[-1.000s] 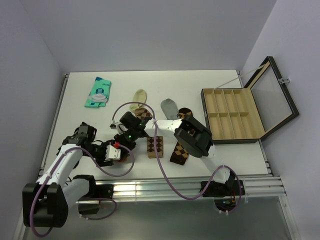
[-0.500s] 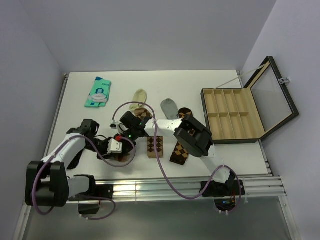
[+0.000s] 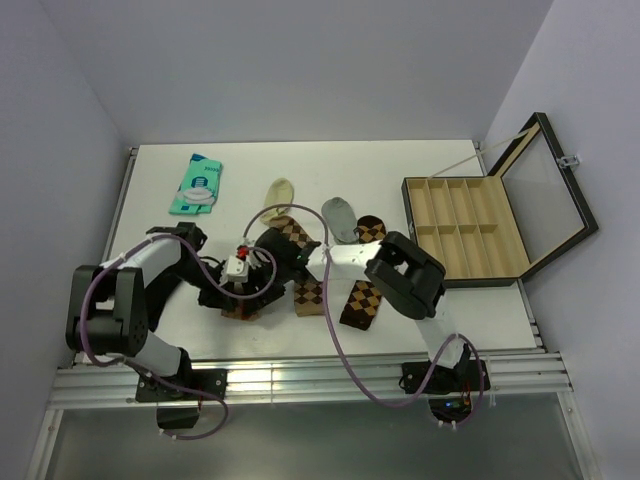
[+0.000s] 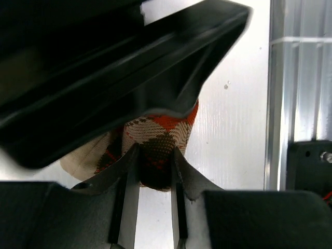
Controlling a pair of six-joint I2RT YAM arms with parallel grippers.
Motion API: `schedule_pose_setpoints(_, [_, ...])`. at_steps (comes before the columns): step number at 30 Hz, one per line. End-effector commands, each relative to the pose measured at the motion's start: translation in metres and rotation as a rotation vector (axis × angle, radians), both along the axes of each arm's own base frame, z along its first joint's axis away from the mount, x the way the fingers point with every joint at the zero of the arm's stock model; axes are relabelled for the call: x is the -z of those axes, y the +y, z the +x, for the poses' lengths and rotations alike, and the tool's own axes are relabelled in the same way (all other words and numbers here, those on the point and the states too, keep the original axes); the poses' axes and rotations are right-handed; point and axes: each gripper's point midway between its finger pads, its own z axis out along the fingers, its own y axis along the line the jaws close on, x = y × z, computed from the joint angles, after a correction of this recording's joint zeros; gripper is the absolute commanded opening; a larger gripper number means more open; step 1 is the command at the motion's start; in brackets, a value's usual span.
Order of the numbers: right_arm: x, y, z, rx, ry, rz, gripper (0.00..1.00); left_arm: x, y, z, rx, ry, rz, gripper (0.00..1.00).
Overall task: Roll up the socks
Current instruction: Roll the sock at the center of the board.
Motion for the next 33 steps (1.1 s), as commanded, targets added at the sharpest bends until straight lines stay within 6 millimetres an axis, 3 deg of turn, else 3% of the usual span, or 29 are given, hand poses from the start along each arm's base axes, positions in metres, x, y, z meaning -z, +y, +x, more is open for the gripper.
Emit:
schedule_pose_setpoints(1, [0.059, -0.067, 0.006, 0.152, -0.062, -0.281, 0.56, 0.002, 0.004, 0.011, 0.002, 0.029, 0.034, 0.0])
schedule_pose_setpoints(2, [0.046, -0.065, 0.01, 0.175, -0.087, -0.25, 0.57, 0.003, 0.004, 0.011, 0.002, 0.041, 0.033, 0.0])
schedule_pose_setpoints(11, [0.023, -0.098, 0.021, 0.371, -0.218, -0.166, 0.61, 0.008, 0.003, 0.023, -0.027, 0.135, 0.047, 0.0])
schedule_pose_setpoints(13, [0.006, -0.098, 0.027, 0.409, -0.257, -0.11, 0.61, 0.008, 0.003, 0.028, -0.037, 0.14, 0.051, 0.0])
schedule_pose_setpoints(15, [0.008, -0.109, 0.025, 0.445, -0.273, -0.111, 0.61, 0.013, 0.004, 0.029, -0.048, 0.166, 0.065, 0.0])
schedule_pose_setpoints(16, [-0.006, -0.108, 0.029, 0.464, -0.3, -0.068, 0.61, 0.013, 0.005, 0.033, -0.052, 0.167, 0.069, 0.0])
schedule_pose_setpoints(17, [-0.002, -0.117, 0.026, 0.475, -0.307, -0.077, 0.61, 0.013, 0.004, 0.034, -0.056, 0.174, 0.07, 0.0])
schedule_pose_setpoints(22, [-0.025, -0.126, 0.032, 0.553, -0.455, -0.04, 0.61, 0.018, 0.005, 0.042, -0.087, 0.215, 0.086, 0.0])
schedule_pose_setpoints(24, [-0.038, -0.125, 0.033, 0.55, -0.538, -0.037, 0.62, 0.018, 0.004, 0.044, -0.098, 0.232, 0.09, 0.0])
schedule_pose_setpoints(25, [-0.041, -0.118, 0.022, 0.514, -0.576, -0.046, 0.62, 0.019, 0.004, 0.047, -0.101, 0.239, 0.09, 0.0])
schedule_pose_setpoints(27, [-0.053, -0.108, 0.025, 0.5, -0.679, -0.068, 0.62, 0.021, 0.004, 0.049, -0.114, 0.263, 0.097, 0.0])
schedule_pose_setpoints(28, [-0.055, -0.098, 0.011, 0.451, -0.707, -0.064, 0.63, 0.021, 0.003, 0.052, -0.116, 0.261, 0.095, 0.0])
schedule_pose_setpoints(29, [-0.063, -0.089, 0.009, 0.438, -0.735, -0.049, 0.63, 0.021, 0.003, 0.054, -0.119, 0.262, 0.093, 0.0])
schedule_pose_setpoints(33, [-0.07, -0.067, 0.003, 0.349, -0.851, -0.057, 0.64, 0.023, 0.002, 0.059, -0.135, 0.283, 0.096, 0.0])
